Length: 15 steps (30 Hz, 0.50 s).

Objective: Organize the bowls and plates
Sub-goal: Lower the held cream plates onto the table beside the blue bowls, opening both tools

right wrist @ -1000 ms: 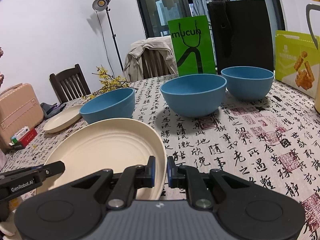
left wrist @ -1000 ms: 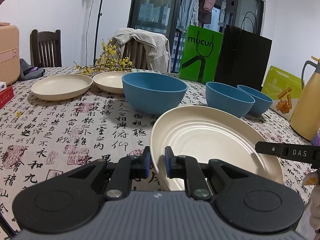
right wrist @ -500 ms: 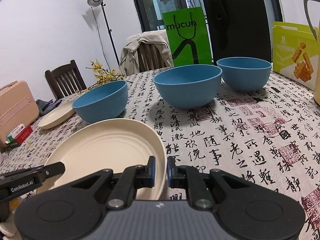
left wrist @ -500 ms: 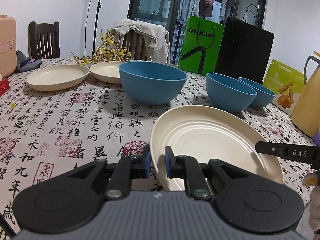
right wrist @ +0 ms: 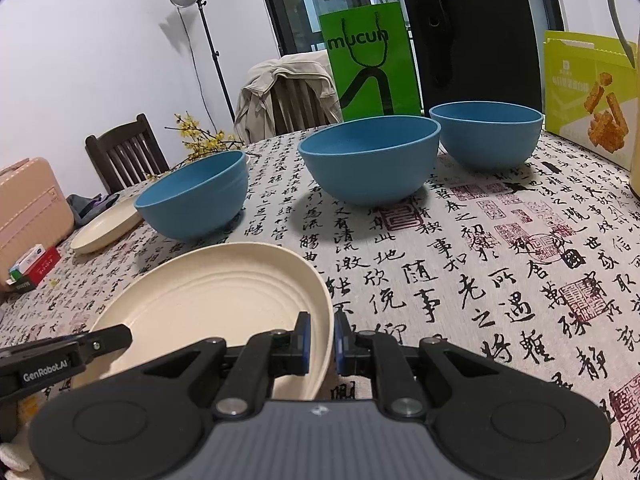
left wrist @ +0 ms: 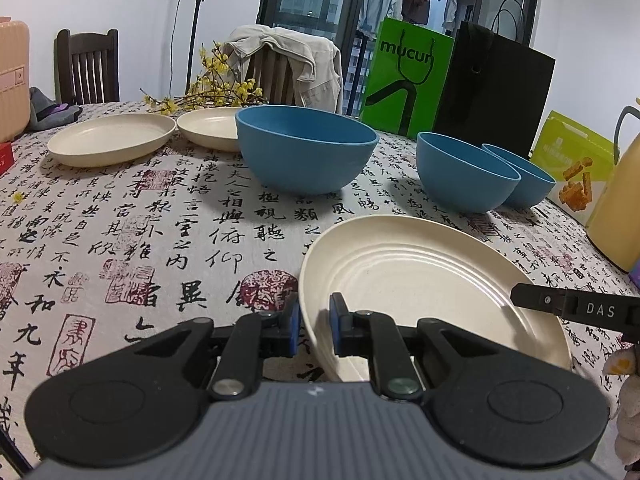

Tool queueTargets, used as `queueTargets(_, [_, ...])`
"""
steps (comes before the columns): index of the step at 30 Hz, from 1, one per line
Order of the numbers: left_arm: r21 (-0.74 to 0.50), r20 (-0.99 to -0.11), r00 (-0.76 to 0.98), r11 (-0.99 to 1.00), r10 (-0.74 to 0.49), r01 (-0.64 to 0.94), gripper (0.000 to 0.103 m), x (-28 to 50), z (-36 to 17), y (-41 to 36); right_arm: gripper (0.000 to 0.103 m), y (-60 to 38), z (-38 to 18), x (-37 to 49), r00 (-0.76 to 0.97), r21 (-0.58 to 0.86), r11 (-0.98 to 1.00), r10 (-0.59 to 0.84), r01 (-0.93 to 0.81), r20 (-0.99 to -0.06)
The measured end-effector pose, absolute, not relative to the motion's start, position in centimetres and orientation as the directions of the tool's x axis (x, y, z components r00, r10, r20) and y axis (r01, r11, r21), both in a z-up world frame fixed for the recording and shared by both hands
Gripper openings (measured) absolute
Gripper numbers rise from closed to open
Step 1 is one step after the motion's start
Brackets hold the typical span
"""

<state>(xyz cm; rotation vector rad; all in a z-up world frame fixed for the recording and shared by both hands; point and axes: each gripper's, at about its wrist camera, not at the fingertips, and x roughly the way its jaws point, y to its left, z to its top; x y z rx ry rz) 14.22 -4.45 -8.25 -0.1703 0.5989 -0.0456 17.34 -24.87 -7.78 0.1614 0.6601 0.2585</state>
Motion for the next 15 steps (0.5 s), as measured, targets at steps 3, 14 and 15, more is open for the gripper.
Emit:
queueTargets(3, [-0.17,-0.562,0.822,0.985,-0.09,-0.009,0.015,14.33,-8.32,-4.47,0.012,-24.87,-7.79,17.33,0.761,0.226,0.955,0.289,-0.191,-0.581])
queueTargets(14, [-0.171,-0.567,0.818,0.985,-0.093,-0.007,0.017,14.51,-8.36,-4.42,0.014,-25.34,-7.64,17.49,0.755,0.253,0.947,0.313,-0.2,-0.576])
queueTargets(15, [-0.171,-0.568,0.818,0.985,-0.091,-0.009,0.018,14.54,-8.37,-4.38,0.014,-25.4,-7.54,17.46,0.758,0.255,0.946,0.313,-0.199,-0.572])
